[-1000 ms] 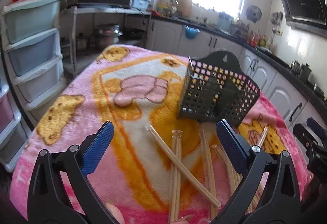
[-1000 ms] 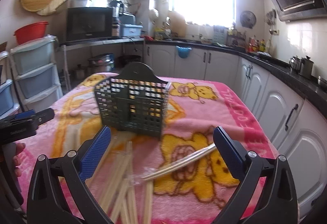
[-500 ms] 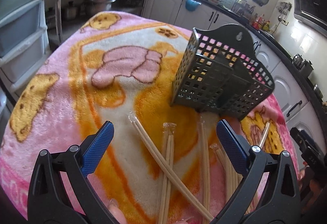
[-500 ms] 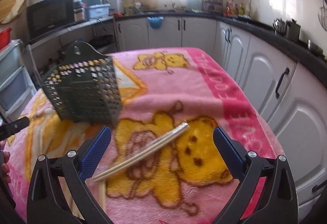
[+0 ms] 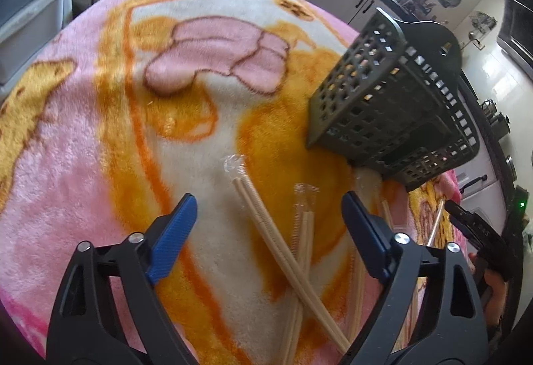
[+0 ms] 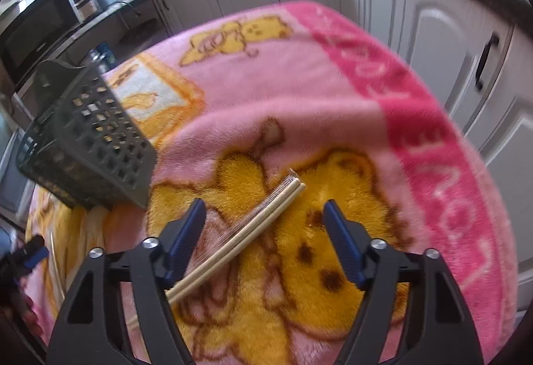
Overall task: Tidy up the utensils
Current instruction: 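Lower the left tool onto a chopstick pair while the right tool grasps another pair, then lift the chopsticks upright in the left tool while the right tool lifts its pair over the caddy, then lower the chopsticks into the green caddy and open both tools, then withdraw both tools from the caddy toward the remaining chopsticks, then grasp a chopstick pair with the left tool while the right tool grasps another pair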
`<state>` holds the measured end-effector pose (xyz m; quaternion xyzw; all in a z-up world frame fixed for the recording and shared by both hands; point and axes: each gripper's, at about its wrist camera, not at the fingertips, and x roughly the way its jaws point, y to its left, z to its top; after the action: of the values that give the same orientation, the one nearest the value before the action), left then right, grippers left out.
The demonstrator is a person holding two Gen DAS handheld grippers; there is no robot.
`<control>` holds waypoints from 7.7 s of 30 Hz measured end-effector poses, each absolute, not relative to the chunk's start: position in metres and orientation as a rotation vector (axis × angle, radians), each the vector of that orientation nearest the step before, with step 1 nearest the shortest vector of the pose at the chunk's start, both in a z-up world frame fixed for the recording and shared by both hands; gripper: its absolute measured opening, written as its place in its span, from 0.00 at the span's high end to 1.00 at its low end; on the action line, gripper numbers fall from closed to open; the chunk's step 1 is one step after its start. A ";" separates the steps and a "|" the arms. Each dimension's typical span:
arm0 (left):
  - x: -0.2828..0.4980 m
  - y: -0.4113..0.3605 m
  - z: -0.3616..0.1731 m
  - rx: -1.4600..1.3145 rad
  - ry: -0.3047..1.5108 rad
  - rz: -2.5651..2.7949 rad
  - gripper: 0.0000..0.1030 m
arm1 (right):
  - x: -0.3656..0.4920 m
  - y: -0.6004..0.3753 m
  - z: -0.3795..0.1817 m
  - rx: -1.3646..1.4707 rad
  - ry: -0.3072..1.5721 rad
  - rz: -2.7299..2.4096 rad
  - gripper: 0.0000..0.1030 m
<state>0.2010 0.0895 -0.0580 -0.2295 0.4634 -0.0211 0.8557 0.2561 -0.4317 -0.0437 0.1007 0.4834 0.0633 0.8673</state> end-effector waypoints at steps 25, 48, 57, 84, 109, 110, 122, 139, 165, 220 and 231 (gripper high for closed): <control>0.215 0.111 -0.063 -0.501 0.990 -0.077 0.92 | 0.275 -0.456 -0.044 0.418 1.007 0.191 0.88; 0.189 0.048 0.078 -0.358 0.650 -0.352 0.94 | 0.201 -0.422 0.099 0.308 0.649 0.585 0.90; 0.185 0.033 0.129 -0.319 0.516 -0.393 0.94 | 0.178 -0.396 0.148 0.180 0.436 0.619 0.90; 0.220 0.059 0.209 -0.267 0.260 -0.227 0.94 | 0.224 -0.352 0.218 0.145 0.112 0.597 0.90; 0.249 0.052 0.134 -0.239 0.280 -0.158 0.94 | 0.248 -0.335 0.149 0.094 0.067 0.486 0.90; 0.249 0.051 0.132 -0.238 0.282 -0.159 0.94 | 0.248 -0.335 0.147 0.096 0.071 0.489 0.90; 0.249 0.048 0.106 -0.231 0.354 -0.173 0.93 | 0.243 -0.340 0.125 0.104 0.129 0.480 0.82; 0.235 0.048 0.092 -0.217 0.417 -0.185 0.53 | 0.222 -0.361 0.100 0.092 0.217 0.436 0.63; 0.174 0.050 0.094 -0.249 0.391 -0.175 0.10 | 0.180 -0.374 0.081 0.044 0.320 0.458 0.46; 0.202 -0.023 -0.058 -0.298 1.049 -0.496 0.85 | 0.158 -0.342 -0.043 -0.117 0.911 0.617 0.73; 0.217 -0.025 -0.060 -0.284 1.066 -0.481 0.85 | 0.174 -0.343 -0.053 -0.093 0.955 0.612 0.73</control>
<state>0.2166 -0.0252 -0.0604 -0.1337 0.5014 -0.2264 0.8243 0.1742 -0.3429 -0.0526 -0.0440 0.4522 0.2899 0.8424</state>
